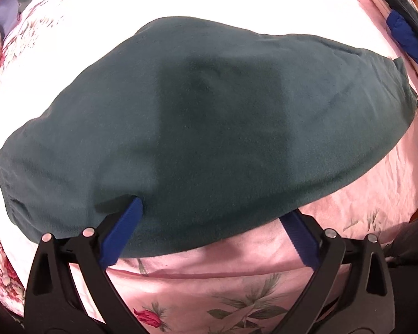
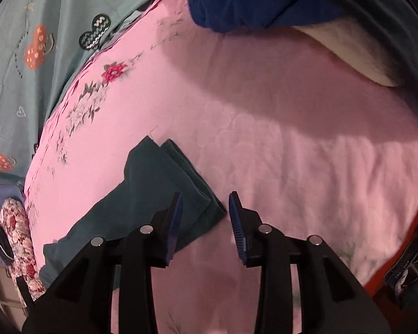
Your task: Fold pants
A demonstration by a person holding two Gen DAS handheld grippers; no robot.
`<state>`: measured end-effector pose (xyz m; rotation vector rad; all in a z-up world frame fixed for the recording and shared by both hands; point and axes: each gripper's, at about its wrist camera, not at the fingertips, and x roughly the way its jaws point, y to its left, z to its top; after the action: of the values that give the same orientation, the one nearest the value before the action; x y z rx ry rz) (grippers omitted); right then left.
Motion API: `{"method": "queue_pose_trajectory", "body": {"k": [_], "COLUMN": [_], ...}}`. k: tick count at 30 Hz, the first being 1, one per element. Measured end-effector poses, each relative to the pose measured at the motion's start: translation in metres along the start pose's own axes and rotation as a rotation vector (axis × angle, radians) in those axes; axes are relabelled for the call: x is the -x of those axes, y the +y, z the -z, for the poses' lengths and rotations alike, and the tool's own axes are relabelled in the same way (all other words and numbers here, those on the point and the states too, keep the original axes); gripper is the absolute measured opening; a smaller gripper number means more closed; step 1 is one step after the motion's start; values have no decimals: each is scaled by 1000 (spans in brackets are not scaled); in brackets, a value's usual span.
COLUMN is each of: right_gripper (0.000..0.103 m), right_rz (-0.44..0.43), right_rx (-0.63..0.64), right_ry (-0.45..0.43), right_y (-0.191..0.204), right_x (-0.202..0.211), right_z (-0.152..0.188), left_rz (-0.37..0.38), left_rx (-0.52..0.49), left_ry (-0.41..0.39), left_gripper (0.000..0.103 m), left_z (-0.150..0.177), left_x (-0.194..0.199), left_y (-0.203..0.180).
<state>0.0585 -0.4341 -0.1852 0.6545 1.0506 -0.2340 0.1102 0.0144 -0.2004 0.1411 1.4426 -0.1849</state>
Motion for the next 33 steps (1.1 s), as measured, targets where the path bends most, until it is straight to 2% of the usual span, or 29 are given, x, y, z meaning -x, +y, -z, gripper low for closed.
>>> {"method": "queue_pose_trajectory", "body": {"k": [3, 6, 9, 12, 15, 17, 20, 23, 26, 27, 28, 30, 32, 33], "right_gripper": [31, 31, 31, 31, 21, 3, 3, 3, 3, 3, 4, 11, 39, 44], "right_rz": [109, 50, -1, 8, 6, 10, -5, -22, 27, 47, 49, 64, 101, 107], "right_rx": [64, 22, -6, -16, -27, -3, 11, -28, -37, -49, -63, -52, -70, -75], "right_ry": [-43, -79, -31, -3, 6, -4, -65, -113, -77, -29, 7, -15, -47, -82], "right_y": [9, 6, 2, 3, 4, 10, 14, 3, -13, -20, -24, -19, -9, -5], "right_x": [5, 22, 16, -3, -13, -13, 9, 35, 25, 12, 3, 11, 30, 39], "right_z": [3, 6, 10, 8, 6, 3, 2, 5, 18, 24, 28, 29, 26, 25], "left_rz": [-6, -11, -17, -17, -19, -18, -18, -19, -18, -17, -17, -15, 7, 37], "left_rx": [26, 48, 56, 56, 58, 57, 57, 57, 53, 52, 45, 26, 3, -12], "left_ry": [-3, -9, -14, -14, -16, -16, -13, -8, -13, -16, -16, -4, 1, -20], "left_gripper": [100, 101, 101, 101, 101, 101, 101, 101, 101, 101, 101, 101, 101, 101], "left_z": [8, 18, 23, 29, 24, 23, 15, 10, 8, 8, 9, 11, 14, 19], "left_x": [2, 2, 1, 4, 3, 1, -2, -5, -6, -6, -5, -4, 6, 17], "left_y": [7, 13, 15, 18, 12, 7, 4, -2, -3, -3, -3, -5, -5, -3]}}
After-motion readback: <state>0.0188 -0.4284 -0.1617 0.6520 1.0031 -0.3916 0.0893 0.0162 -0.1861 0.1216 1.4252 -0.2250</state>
